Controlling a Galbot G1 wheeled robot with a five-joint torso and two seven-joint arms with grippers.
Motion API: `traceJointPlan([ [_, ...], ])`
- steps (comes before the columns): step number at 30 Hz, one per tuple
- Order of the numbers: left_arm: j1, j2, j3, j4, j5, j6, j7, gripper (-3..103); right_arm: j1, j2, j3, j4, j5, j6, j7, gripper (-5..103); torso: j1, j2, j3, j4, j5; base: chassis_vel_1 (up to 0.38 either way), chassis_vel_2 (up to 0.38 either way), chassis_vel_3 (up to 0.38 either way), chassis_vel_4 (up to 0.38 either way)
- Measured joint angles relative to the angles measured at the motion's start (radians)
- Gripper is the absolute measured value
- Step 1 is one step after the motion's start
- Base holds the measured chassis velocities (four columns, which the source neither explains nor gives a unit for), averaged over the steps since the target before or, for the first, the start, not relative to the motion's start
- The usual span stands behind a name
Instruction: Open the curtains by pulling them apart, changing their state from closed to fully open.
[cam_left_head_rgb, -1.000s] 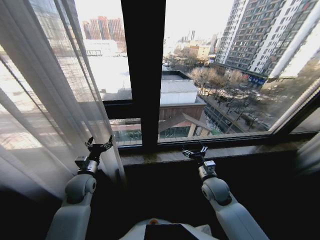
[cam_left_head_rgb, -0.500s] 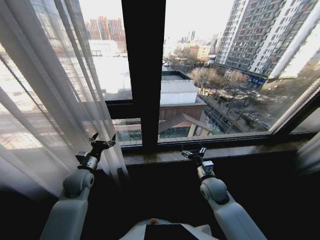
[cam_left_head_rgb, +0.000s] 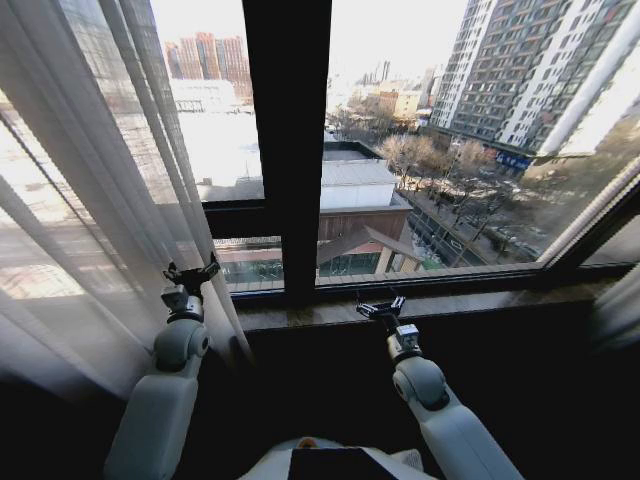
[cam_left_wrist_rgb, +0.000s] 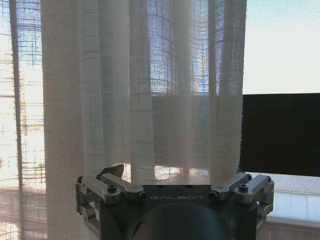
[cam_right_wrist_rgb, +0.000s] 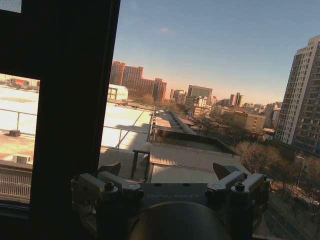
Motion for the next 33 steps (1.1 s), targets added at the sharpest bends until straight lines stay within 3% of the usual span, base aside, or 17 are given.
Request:
traceJointPlan([
  [3, -0.006, 0.008, -0.025, 0.007, 0.001, 0.001, -0.05, 100, 0.0, 0.004, -0.001, -0.001, -0.001, 0.0, 0.0, 100, 0.0, 0.0, 0.0, 0.0, 0.0, 0.0, 0.0, 0.0, 0.0],
  [7, 0.009, 0.018, -0.043, 0.002, -0.003, 0.002, -0.055, 100, 0.001, 0.007, -0.007, -0.003, -0.003, 0.0, 0.0, 100, 0.0, 0.0, 0.0, 0.0, -0.0001, 0.0, 0.0, 0.0, 0.0],
  [11, 0.053, 0.032, -0.073, -0.032, -0.034, 0.008, 0.016, 103, 0.005, 0.01, -0.014, -0.003, -0.005, -0.001, 0.001, 100, 0.0, 0.0, 0.0, 0.0002, -0.0001, 0.0, 0.0, 0.0, 0.0],
  [12, 0.07, 0.041, -0.086, -0.042, -0.048, 0.008, 0.058, 101, 0.005, 0.013, -0.015, -0.003, -0.006, -0.001, 0.001, 100, 0.0, 0.0, 0.0, 0.0001, -0.0001, 0.0, 0.0, 0.0, 0.0],
  [13, 0.07, 0.041, -0.086, -0.042, -0.048, 0.008, 0.058, 101, 0.005, 0.013, -0.015, -0.003, -0.006, -0.001, 0.001, 100, 0.0, 0.0, 0.0, 0.0001, -0.0001, 0.0, 0.0, 0.0, 0.0],
  [15, 0.091, 0.057, -0.105, -0.048, -0.051, -0.003, 0.117, 90, 0.005, 0.017, -0.015, -0.003, -0.006, -0.001, 0.001, 100, 0.0, 0.0, 0.0, 0.0001, 0.0, 0.0, 0.0, 0.0, 0.0],
  [16, 0.098, 0.064, -0.113, -0.051, -0.052, -0.008, 0.142, 90, 0.005, 0.018, -0.014, -0.004, -0.006, -0.001, 0.002, 100, 0.0, 0.0, 0.0, 0.0, 0.0, 0.0, 0.0, 0.0, 0.0],
  [18, 0.127, 0.084, -0.149, -0.065, -0.058, -0.019, 0.243, 80, 0.005, 0.022, -0.009, -0.015, -0.009, -0.001, 0.003, 100, 0.0, 0.0, 0.0, -0.0002, -0.0001, 0.0, 0.0, 0.0, 0.0],
  [20, 0.133, 0.088, -0.157, -0.069, -0.058, -0.02, 0.261, 74, 0.006, 0.023, -0.009, -0.016, -0.009, -0.001, 0.003, 100, 0.0, 0.0, 0.0, -0.0002, -0.0001, 0.0, 0.0, 0.0, 0.0],
  [21, 0.16, 0.103, -0.189, -0.085, -0.068, -0.019, 0.325, 69, 0.008, 0.025, -0.006, -0.016, -0.01, -0.001, 0.004, 100, 0.0, 0.0, 0.0, 0.0002, -0.0001, 0.0, 0.0, 0.0, 0.0],
  [22, 0.171, 0.109, -0.201, -0.094, -0.076, -0.017, 0.345, 64, 0.01, 0.026, -0.005, -0.016, -0.01, -0.001, 0.007, 100, 0.0, 0.0, 0.0, 0.0003, 0.0, 0.0, 0.0, 0.0, 0.0],
  [24, 0.178, 0.114, -0.21, -0.1, -0.082, -0.016, 0.354, 64, 0.012, 0.027, -0.005, -0.016, -0.01, -0.001, 0.009, 100, 0.0, 0.0, 0.0, 0.0003, 0.0, 0.0, 0.0, 0.0, 0.0],
  [26, 0.19, 0.133, -0.241, -0.119, -0.109, -0.008, 0.388, 47, 0.022, 0.03, -0.003, -0.016, -0.01, -0.003, 0.018, 100, 0.0, 0.0, 0.0, 0.0, 0.0001, 0.0, 0.0, 0.0, 0.0],
  [28, 0.193, 0.138, -0.25, -0.123, -0.116, -0.006, 0.396, 47, 0.026, 0.032, -0.001, -0.016, -0.009, -0.003, 0.019, 100, 0.0, 0.0, 0.0, 0.0, 0.0, 0.0, 0.0, 0.0, 0.0],
  [33, 0.202, 0.155, -0.275, -0.134, -0.154, 0.018, 0.405, 26, 0.029, 0.033, 0.001, -0.013, -0.008, -0.006, 0.02, 100, 0.0, 0.0, 0.0, 0.0, 0.0, 0.0, 0.0, 0.0, 0.0],
])
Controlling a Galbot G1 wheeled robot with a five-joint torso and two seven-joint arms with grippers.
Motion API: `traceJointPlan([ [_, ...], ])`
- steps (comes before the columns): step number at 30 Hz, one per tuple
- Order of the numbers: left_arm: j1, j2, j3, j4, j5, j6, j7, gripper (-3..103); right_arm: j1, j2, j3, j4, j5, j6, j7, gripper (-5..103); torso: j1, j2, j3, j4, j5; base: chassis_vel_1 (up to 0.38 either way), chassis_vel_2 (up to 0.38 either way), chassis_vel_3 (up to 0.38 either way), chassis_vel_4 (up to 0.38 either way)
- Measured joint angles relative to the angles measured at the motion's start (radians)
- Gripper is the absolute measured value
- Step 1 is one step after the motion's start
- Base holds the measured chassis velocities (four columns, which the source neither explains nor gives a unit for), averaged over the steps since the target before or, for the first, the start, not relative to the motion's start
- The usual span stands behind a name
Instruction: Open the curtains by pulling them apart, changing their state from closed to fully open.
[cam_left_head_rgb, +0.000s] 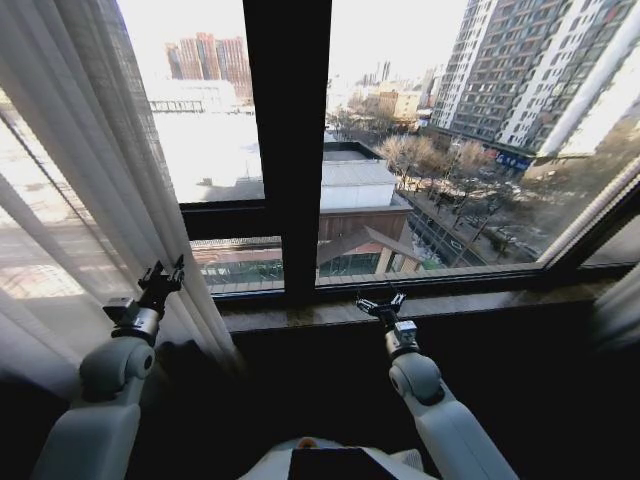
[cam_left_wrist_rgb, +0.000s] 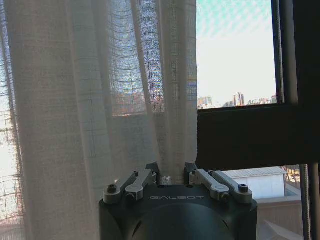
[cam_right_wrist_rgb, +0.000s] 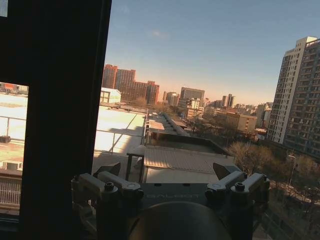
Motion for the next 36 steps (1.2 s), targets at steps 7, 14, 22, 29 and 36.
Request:
traceJointPlan([
  [7, -0.004, 0.004, -0.003, 0.006, -0.012, 0.009, 0.002, 4, 0.004, 0.002, -0.001, 0.021, 0.017, -0.023, 0.008, 100, 0.0, 0.0, 0.0, -0.0001, 0.0001, 0.0, 0.0, 0.0, 0.0],
  [14, -0.013, 0.013, 0.002, 0.01, -0.012, 0.009, 0.018, 0, 0.016, -0.002, -0.006, 0.052, 0.034, -0.042, 0.011, 100, 0.0, 0.0, 0.0, 0.0, 0.0, 0.0, 0.0, 0.0, 0.0],
  [22, -0.011, 0.021, -0.002, 0.015, -0.013, 0.006, 0.025, 0, -0.001, -0.008, -0.03, 0.087, -0.015, -0.057, -0.003, 100, 0.0, 0.0, 0.0, 0.0, 0.0, 0.0, 0.0, 0.0, 0.0],
  [29, -0.015, 0.027, 0.0, 0.023, -0.014, 0.002, 0.025, 0, 0.001, 0.001, -0.042, 0.084, -0.036, -0.057, -0.002, 100, 0.0, 0.0, 0.0, -0.0001, 0.0001, 0.005, 0.004, -0.007, -0.005],
  [36, -0.006, 0.026, 0.0, 0.025, -0.014, -0.012, 0.023, 0, -0.005, 0.009, -0.048, 0.083, -0.05, -0.055, 0.0, 100, 0.0, 0.0, 0.0, 0.0, 0.0003, 0.109, 0.107, -0.111, -0.091],
])
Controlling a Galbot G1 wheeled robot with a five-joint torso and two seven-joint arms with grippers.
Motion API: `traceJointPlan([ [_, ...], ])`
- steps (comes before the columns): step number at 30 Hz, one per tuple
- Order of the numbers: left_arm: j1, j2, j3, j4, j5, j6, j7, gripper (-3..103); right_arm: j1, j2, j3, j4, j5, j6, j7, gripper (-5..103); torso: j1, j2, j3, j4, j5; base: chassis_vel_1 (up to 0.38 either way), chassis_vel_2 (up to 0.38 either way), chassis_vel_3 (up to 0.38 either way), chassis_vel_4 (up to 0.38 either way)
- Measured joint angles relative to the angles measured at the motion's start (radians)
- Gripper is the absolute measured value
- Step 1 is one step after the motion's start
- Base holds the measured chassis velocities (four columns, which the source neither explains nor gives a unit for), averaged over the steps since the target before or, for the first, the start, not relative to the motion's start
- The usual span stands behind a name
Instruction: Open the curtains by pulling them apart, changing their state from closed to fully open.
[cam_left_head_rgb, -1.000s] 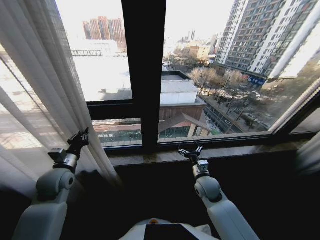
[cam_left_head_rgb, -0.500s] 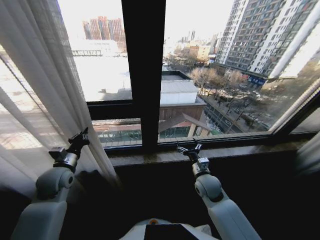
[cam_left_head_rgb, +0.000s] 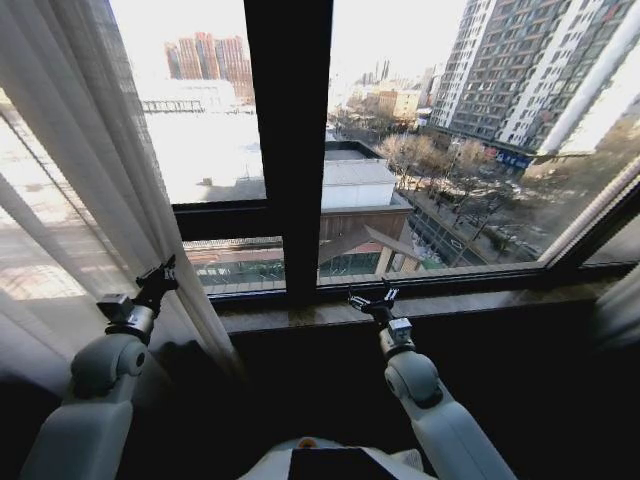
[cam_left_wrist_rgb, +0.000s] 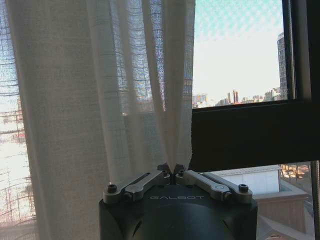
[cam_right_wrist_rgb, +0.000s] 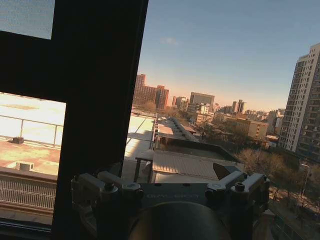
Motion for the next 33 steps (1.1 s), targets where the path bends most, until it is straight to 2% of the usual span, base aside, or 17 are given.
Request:
traceJointPlan([
  [14, 0.035, -0.019, -0.022, -0.029, 0.001, -0.008, -0.002, 0, -0.003, 0.005, -0.014, -0.002, -0.012, 0.01, 0.003, 100, 0.0, 0.0, 0.0, 0.0001, -0.0002, 0.27, 0.276, -0.273, -0.274],
  [33, 0.063, -0.046, -0.036, -0.078, 0.008, -0.008, -0.019, 0, 0.001, 0.001, -0.036, -0.003, -0.012, 0.012, 0.004, 100, 0.0, 0.0, 0.0, 0.0001, -0.0003, 0.357, 0.352, -0.355, -0.349],
])
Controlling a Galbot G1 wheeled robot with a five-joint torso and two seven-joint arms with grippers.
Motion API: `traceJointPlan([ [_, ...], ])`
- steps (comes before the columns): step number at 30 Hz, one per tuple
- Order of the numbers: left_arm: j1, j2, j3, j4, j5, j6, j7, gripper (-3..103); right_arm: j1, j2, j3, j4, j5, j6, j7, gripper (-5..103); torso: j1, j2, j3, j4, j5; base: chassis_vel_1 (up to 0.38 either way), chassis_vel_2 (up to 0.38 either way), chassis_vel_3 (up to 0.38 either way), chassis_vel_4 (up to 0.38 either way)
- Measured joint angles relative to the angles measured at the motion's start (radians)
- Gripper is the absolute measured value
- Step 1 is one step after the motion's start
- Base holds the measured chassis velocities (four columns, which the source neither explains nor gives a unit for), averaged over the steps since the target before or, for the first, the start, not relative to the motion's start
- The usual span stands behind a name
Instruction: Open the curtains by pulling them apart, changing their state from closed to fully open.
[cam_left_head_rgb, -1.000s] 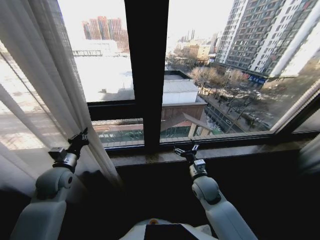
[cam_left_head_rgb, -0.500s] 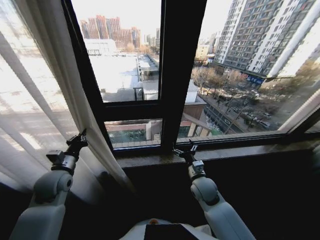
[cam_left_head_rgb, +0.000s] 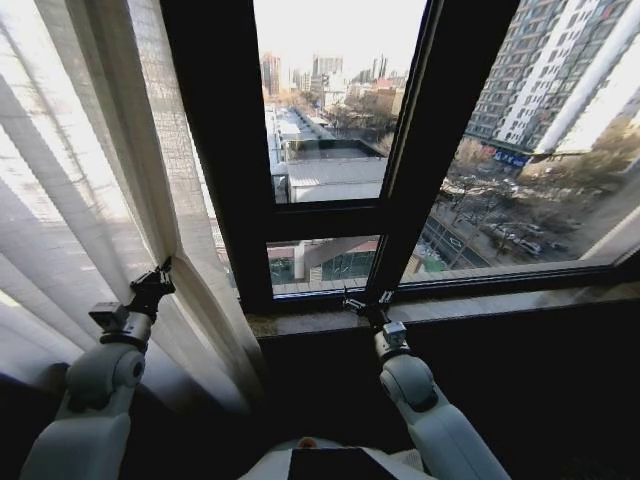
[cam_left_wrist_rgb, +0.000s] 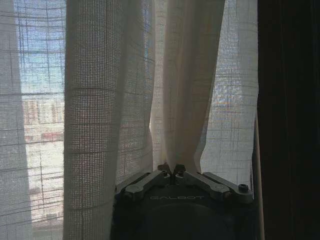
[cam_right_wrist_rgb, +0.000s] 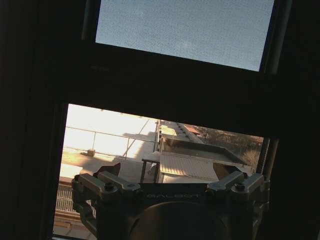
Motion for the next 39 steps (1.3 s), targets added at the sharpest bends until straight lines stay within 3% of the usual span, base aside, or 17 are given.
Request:
traceJointPlan([
  [5, 0.017, -0.013, -0.014, -0.041, 0.01, 0.001, -0.036, 0, 0.006, 0.002, -0.011, -0.006, 0.0, 0.0, 0.0, 100, 0.0, 0.0, 0.0, 0.0, 0.0002, 0.348, 0.352, -0.358, -0.357],
  [8, 0.037, -0.042, -0.013, -0.092, 0.055, 0.018, -0.103, 0, 0.012, 0.009, -0.021, -0.019, -0.006, 0.001, 0.0, 100, 0.0, 0.0, 0.0, -0.0001, 0.0004, 0.337, 0.356, -0.349, -0.342],
  [12, 0.055, -0.07, 0.0, -0.133, 0.089, 0.032, -0.149, 0, 0.016, 0.017, -0.031, -0.027, -0.02, 0.002, 0.0, 100, 0.0, 0.0, 0.0, -0.0001, 0.0001, 0.335, 0.354, -0.338, -0.346],
  [27, 0.07, -0.073, -0.001, -0.123, 0.09, 0.014, -0.119, 0, 0.044, 0.031, -0.06, -0.072, -0.028, 0.024, -0.011, 100, 0.0, 0.0, 0.0, 0.0, 0.0001, 0.339, 0.348, -0.349, -0.337],
  [32, 0.068, -0.075, 0.005, -0.113, 0.091, 0.012, -0.117, 0, 0.053, 0.027, -0.06, -0.085, -0.024, 0.028, -0.012, 100, 0.0, 0.0, 0.0, 0.0003, -0.0009, 0.121, 0.106, -0.147, -0.128],
  [39, 0.077, -0.079, -0.002, -0.119, 0.091, 0.01, -0.114, 0, 0.059, 0.027, -0.069, -0.088, -0.008, 0.035, -0.009, 100, 0.0, 0.0, 0.0, -0.0005, 0.0012, -0.018, -0.016, 0.009, 0.026],
])
